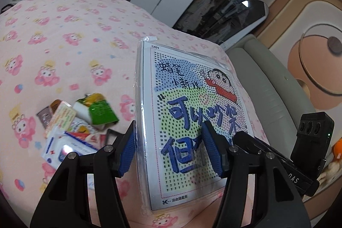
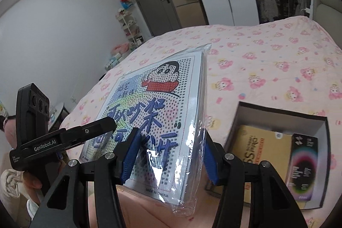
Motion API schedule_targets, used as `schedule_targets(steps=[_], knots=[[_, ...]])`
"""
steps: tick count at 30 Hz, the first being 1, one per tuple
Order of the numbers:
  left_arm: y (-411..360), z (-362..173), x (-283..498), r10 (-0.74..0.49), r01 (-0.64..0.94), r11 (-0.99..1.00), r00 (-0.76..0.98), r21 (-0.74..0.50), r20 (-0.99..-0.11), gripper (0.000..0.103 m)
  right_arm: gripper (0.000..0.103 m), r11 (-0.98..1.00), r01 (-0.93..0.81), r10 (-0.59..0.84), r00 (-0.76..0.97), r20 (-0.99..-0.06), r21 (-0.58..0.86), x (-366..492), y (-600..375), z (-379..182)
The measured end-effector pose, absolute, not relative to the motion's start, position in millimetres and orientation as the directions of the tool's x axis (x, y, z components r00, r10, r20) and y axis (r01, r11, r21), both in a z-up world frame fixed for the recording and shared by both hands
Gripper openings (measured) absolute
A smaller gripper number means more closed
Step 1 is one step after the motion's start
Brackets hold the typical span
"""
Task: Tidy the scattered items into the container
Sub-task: 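Lift the drawing pack and carry it over the open dark box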
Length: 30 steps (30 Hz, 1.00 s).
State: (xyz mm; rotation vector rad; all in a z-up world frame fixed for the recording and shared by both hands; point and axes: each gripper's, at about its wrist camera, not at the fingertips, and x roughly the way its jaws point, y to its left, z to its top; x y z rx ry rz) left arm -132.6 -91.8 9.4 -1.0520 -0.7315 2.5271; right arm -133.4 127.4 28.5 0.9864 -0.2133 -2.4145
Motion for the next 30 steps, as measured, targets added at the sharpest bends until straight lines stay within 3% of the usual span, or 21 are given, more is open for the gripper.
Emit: schedule_targets(steps=[12,30], knots=[[17,-9,-189,0.563,-0.206,-0.803,-0.572,-0.560,-0.597,0.060,0.051,-0.913,0.246,-0.401,-0.680,-0.614,0.325,-145,226,16],[100,-113,-236,0.559,-0.171,-0.825,-0.394,-0.539,-0.730,0.061,0.051,-0.919,0.074,-0.354,-0.591,-0.725,0.388,-189,308,-90]])
